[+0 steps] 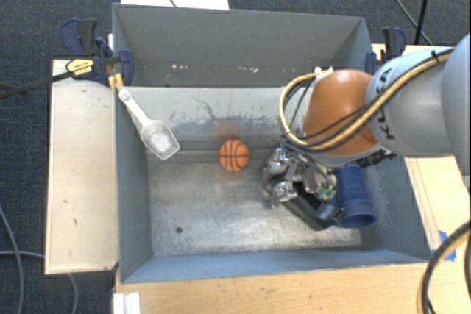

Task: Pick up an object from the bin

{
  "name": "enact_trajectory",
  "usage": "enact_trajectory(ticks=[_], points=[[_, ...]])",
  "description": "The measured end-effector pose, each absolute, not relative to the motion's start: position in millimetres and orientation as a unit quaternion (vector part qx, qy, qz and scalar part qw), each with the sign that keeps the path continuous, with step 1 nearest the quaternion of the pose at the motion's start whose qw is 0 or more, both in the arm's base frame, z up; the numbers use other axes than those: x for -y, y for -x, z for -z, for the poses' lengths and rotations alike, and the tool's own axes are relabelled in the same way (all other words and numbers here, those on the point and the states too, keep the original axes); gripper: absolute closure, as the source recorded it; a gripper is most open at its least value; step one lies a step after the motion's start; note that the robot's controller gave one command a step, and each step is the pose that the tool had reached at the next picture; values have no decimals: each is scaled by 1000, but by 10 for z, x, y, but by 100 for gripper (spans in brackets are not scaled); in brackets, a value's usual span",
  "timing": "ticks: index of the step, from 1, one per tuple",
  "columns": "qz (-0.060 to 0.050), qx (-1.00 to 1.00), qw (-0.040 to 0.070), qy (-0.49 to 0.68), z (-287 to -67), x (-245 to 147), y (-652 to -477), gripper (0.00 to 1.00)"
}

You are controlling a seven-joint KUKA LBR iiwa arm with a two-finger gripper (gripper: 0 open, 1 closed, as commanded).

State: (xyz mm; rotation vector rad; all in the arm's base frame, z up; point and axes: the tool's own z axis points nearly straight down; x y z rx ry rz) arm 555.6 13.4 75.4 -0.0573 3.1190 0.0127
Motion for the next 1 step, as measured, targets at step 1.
enact_trajectory(ticks=[1], points=[[-4,-1000,11,18,-754,-136,-5557,100]])
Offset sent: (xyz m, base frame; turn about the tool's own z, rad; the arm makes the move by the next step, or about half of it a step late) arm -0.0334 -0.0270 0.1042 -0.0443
